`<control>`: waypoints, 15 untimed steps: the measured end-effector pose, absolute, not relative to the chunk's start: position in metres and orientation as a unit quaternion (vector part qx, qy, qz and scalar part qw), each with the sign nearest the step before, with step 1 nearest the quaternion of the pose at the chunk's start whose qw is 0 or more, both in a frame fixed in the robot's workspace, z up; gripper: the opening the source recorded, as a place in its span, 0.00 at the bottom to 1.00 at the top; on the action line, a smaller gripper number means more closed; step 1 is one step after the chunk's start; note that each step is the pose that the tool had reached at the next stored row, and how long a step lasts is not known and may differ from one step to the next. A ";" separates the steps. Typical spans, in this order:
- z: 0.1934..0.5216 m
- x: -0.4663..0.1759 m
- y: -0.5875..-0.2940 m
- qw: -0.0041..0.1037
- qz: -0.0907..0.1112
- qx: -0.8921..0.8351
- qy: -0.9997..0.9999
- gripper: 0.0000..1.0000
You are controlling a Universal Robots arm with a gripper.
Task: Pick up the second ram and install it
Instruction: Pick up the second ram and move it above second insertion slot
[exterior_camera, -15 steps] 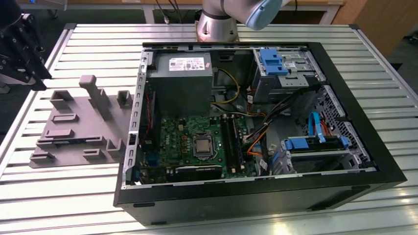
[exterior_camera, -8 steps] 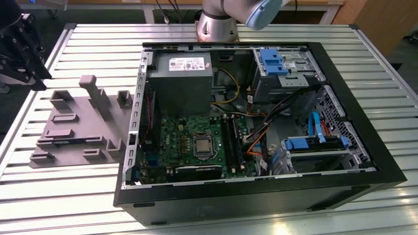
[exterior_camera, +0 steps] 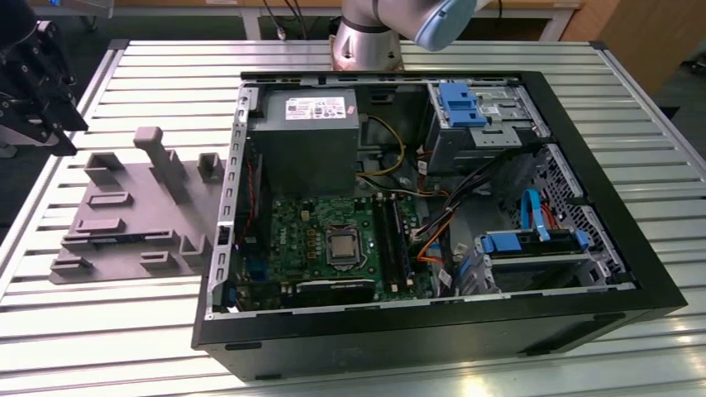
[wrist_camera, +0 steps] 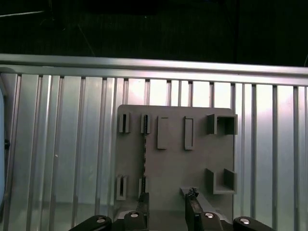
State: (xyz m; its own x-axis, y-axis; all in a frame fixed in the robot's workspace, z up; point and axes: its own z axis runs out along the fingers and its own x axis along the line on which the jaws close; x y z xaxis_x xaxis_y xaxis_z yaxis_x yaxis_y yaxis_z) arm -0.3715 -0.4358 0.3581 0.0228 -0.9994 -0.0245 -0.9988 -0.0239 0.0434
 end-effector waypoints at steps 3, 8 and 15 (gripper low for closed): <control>0.358 -0.372 -0.436 0.007 -0.024 0.715 -0.699 0.44; 0.358 -0.372 -0.436 0.007 -0.024 0.715 -0.699 0.56; 0.357 -0.372 -0.436 0.007 -0.024 0.715 -0.699 0.56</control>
